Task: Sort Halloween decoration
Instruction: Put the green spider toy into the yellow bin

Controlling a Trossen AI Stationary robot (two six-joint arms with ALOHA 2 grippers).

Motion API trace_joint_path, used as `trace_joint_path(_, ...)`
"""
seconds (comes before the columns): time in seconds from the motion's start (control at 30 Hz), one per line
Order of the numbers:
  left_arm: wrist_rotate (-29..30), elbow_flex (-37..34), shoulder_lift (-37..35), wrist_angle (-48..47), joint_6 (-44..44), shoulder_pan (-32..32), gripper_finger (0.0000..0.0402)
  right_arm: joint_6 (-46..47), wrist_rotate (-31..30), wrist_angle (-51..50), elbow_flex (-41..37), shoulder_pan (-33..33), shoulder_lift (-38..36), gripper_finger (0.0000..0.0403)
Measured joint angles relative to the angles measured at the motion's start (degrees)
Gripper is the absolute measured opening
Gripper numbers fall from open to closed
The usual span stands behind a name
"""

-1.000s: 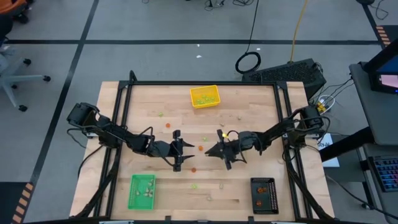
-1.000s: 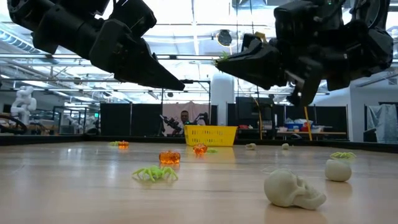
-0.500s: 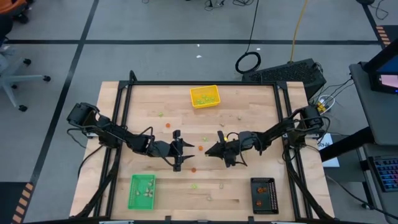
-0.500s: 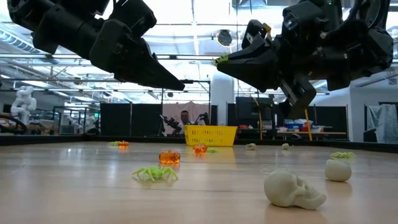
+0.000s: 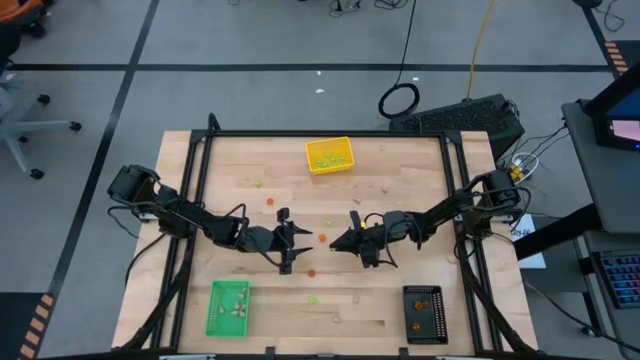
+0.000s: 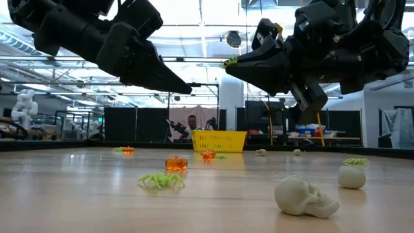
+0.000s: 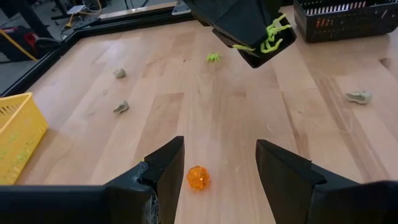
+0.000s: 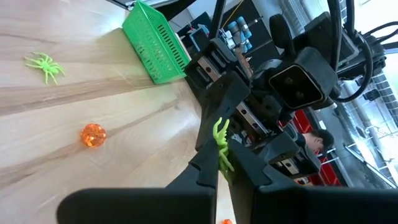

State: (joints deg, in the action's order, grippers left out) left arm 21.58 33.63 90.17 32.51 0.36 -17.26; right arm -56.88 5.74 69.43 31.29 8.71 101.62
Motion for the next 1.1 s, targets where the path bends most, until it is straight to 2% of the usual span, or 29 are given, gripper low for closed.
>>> trace_joint_path(0.2, 0.00, 0.00, 0.00, -0.01, 0.00, 0.00, 0.0198, 1.10, -0.02, 0.00, 0.00, 0.00, 0.00, 0.0006)
trace_joint_path(0.47, 0.00, 0.00, 0.00, -0.02, 0.00, 0.00, 0.0198, 9.46, -0.02, 0.02, 0.00, 0.00, 0.00, 0.0006)
trace_joint_path(1.1, -0.02, 0.00, 0.00, 0.07, 0.04, 0.00, 0.0198, 52.41, 0.00, 0.20, 0.02, 0.00, 0.00, 0.0006)
